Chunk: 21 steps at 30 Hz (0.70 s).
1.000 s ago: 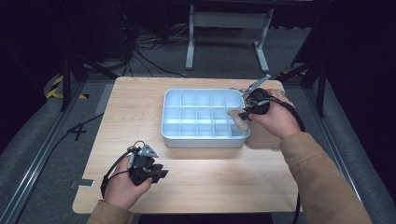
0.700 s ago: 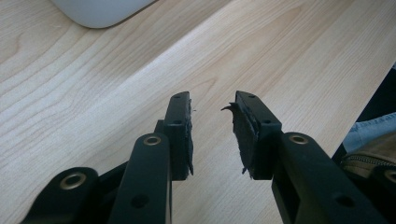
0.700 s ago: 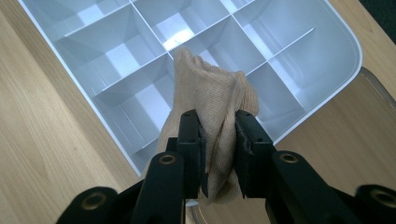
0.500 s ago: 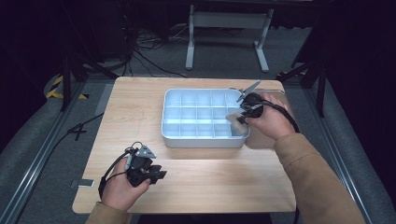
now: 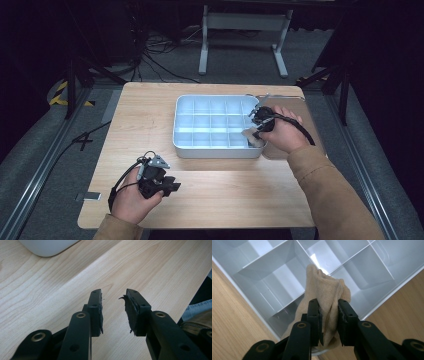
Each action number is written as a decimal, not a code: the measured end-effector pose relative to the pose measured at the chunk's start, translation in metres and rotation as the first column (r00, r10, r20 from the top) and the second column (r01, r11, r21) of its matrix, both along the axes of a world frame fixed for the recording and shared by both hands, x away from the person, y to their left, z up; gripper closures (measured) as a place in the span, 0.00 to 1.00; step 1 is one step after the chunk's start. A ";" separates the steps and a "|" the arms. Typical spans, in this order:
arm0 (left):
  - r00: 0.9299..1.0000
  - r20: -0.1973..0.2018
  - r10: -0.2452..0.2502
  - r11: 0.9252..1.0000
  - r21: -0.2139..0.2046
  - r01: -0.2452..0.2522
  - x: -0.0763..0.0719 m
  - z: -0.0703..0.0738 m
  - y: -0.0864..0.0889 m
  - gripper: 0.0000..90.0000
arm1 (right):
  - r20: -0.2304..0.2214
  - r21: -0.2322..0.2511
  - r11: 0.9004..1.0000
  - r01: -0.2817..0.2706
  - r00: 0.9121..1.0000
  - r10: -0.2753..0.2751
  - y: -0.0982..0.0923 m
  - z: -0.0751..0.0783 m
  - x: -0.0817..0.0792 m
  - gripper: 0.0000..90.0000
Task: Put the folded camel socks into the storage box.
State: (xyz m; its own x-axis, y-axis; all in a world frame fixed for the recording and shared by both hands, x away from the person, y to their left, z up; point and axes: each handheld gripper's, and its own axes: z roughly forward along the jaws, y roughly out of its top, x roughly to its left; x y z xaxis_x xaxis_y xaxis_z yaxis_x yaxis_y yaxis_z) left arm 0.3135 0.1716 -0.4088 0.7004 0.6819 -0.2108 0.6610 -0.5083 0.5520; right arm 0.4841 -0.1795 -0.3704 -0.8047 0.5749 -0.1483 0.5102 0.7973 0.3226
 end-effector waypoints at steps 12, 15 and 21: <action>1.000 -0.008 -0.009 1.000 0.007 0.009 0.001 0.000 -0.002 0.74 | -0.051 -0.050 0.999 0.014 0.999 -0.017 0.005 -0.018 0.004 0.83; 1.000 -0.003 -0.012 1.000 0.008 0.012 0.002 -0.001 -0.002 0.74 | -0.063 -0.058 0.998 0.015 0.998 -0.018 0.005 -0.023 0.005 0.83; 1.000 -0.011 -0.006 1.000 0.007 0.006 0.001 -0.001 -0.002 0.74 | -0.104 -0.094 0.995 0.018 0.994 -0.028 0.007 -0.038 0.008 0.83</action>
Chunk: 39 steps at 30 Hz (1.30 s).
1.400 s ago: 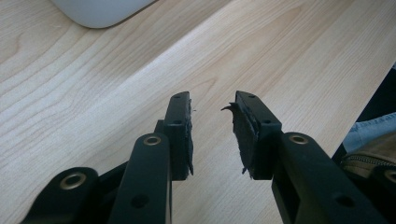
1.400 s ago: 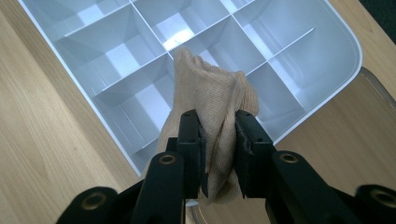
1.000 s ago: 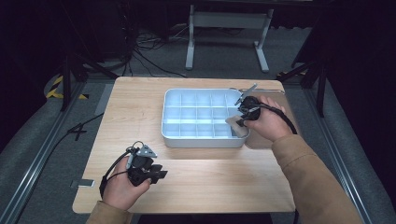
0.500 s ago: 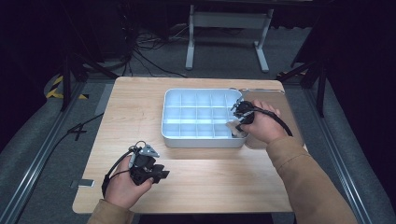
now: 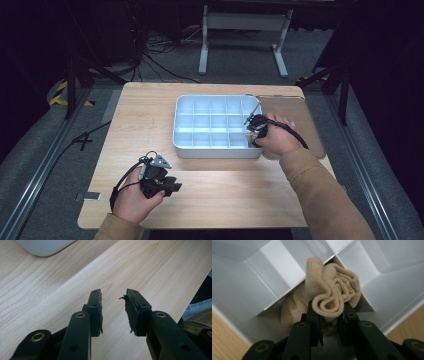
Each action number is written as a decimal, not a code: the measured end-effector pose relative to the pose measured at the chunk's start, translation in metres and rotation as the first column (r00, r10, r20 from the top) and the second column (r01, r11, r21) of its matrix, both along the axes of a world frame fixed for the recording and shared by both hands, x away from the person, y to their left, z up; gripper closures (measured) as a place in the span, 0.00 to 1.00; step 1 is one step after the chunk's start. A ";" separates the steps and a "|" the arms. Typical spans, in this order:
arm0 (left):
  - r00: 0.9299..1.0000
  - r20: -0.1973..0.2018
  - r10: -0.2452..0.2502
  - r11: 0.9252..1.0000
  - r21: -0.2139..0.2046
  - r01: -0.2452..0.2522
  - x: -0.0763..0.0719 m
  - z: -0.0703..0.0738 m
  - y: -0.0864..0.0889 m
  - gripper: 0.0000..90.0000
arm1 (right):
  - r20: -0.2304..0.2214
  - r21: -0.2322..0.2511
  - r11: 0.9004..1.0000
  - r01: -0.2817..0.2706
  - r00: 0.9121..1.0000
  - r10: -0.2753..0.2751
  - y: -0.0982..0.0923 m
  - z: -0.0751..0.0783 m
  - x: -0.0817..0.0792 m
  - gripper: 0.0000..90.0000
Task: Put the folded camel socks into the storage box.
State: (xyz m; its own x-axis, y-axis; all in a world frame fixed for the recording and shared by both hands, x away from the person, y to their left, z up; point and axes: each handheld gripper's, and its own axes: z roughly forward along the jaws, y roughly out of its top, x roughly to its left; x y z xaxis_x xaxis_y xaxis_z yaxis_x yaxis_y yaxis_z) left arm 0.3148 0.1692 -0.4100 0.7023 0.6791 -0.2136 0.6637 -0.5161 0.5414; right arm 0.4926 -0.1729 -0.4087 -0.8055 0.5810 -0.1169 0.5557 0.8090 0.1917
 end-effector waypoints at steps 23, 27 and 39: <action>1.000 -0.003 -0.006 1.000 0.000 0.006 0.001 -0.002 0.001 0.74 | -0.029 -0.018 0.999 0.026 0.999 -0.027 0.005 -0.011 0.006 0.80; 1.000 -0.006 0.002 1.000 -0.002 -0.002 0.000 -0.002 0.002 0.74 | -0.015 0.007 1.000 0.028 0.999 -0.028 0.003 -0.004 0.003 0.75; 1.000 0.001 0.007 1.000 0.002 -0.007 -0.002 -0.001 0.004 0.74 | 0.067 0.162 0.986 0.036 0.997 -0.047 -0.020 0.038 -0.014 0.73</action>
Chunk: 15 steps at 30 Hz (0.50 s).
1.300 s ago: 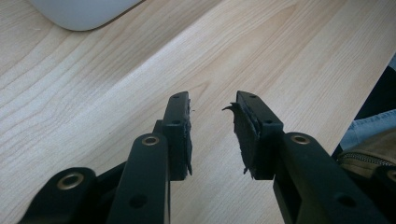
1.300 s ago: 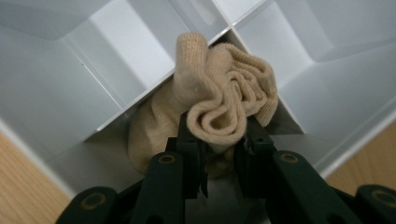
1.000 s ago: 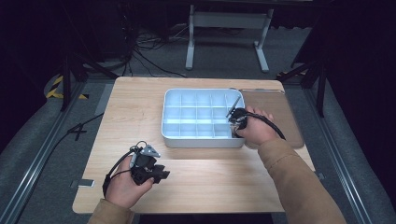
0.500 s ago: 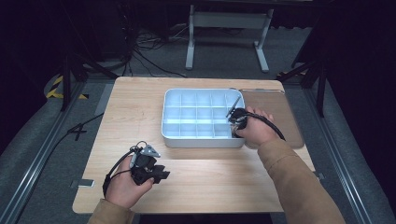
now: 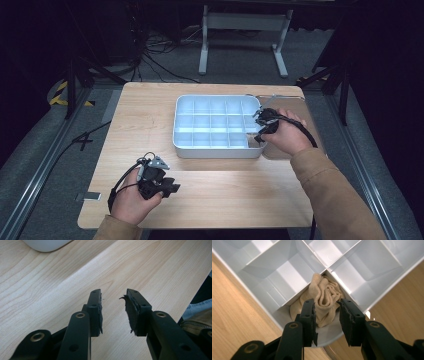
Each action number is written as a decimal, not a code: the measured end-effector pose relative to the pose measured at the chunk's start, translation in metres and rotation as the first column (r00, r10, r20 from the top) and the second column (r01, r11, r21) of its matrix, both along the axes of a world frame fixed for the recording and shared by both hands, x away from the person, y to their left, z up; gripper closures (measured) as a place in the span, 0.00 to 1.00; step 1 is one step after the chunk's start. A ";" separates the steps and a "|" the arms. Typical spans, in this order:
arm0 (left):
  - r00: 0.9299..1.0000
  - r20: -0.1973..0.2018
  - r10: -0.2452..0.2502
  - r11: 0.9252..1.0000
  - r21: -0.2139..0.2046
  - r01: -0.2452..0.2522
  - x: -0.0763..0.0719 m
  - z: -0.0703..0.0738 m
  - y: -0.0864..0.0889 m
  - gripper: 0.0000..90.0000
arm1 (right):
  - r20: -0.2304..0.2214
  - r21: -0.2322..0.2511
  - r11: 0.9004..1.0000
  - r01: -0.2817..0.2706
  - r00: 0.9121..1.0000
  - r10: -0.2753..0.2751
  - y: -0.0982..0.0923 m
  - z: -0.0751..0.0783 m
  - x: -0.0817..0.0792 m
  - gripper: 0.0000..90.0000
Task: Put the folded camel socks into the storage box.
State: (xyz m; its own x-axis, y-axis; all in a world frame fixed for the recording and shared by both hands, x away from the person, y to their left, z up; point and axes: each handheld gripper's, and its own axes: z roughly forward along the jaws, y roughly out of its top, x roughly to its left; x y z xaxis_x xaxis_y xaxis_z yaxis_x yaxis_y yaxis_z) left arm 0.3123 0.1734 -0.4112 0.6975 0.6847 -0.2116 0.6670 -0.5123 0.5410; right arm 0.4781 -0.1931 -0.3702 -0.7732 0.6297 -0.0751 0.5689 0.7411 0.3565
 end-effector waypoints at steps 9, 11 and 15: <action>1.000 -0.003 0.003 1.000 -0.008 -0.003 -0.001 0.001 0.002 0.74 | 0.076 0.108 0.994 -0.007 0.997 -0.001 -0.022 0.023 -0.016 0.72; 1.000 0.001 0.011 1.000 -0.014 -0.011 -0.002 0.001 0.002 0.74 | 0.090 0.136 0.991 -0.007 0.996 -0.006 -0.028 0.028 -0.021 0.72; 1.000 0.012 0.004 1.000 -0.007 -0.003 -0.003 0.002 0.005 0.74 | 0.114 0.191 0.981 -0.013 0.993 -0.009 -0.039 0.036 -0.031 0.70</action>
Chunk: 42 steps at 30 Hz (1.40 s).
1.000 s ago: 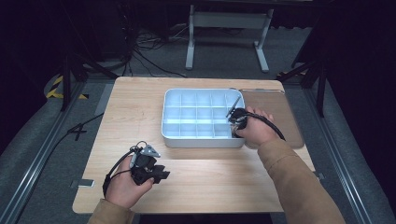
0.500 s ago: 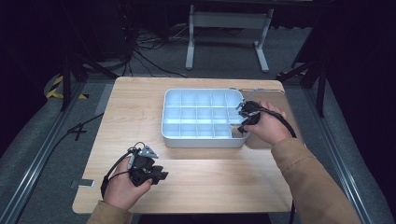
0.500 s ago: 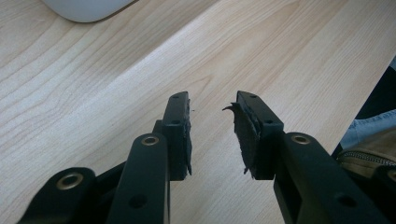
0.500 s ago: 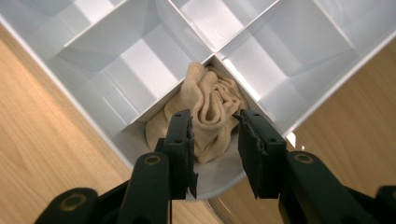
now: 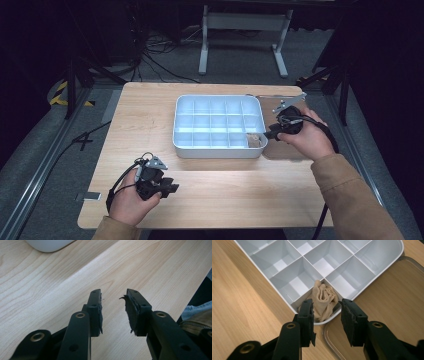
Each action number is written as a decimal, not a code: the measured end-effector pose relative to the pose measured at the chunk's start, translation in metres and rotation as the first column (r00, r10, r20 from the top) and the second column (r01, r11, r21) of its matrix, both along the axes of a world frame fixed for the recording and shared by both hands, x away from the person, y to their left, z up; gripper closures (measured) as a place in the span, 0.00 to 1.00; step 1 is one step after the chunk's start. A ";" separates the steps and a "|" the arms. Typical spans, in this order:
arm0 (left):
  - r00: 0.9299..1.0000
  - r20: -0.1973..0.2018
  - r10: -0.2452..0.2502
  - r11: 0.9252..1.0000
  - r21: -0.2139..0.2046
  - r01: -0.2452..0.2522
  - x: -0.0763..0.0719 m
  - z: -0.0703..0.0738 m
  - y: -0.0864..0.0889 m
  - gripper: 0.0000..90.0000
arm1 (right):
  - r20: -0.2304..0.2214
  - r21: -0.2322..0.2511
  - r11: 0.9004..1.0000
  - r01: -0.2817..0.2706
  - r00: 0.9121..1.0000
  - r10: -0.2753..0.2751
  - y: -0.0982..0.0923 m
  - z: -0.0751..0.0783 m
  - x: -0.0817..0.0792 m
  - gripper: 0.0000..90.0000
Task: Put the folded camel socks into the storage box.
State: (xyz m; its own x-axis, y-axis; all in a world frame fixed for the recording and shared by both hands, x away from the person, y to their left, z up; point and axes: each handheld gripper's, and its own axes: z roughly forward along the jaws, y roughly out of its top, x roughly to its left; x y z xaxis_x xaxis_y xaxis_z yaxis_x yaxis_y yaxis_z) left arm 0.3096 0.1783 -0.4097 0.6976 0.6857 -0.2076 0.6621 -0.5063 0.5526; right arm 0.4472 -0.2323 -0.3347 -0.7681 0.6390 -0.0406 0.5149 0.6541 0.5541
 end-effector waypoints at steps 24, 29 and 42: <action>1.000 0.009 -0.011 1.000 -0.016 0.011 -0.007 0.006 -0.002 0.73 | 0.057 0.140 0.977 -0.161 0.986 0.154 -0.007 -0.010 -0.076 0.58; 1.000 0.008 -0.020 1.000 -0.018 0.020 -0.005 0.007 -0.006 0.73 | 0.060 0.165 0.971 -0.171 0.985 0.163 -0.005 -0.022 -0.092 0.57; 1.000 0.004 -0.026 1.000 -0.011 0.026 -0.005 0.007 -0.008 0.72 | 0.048 0.169 0.966 -0.196 0.980 0.191 0.008 -0.058 -0.122 0.56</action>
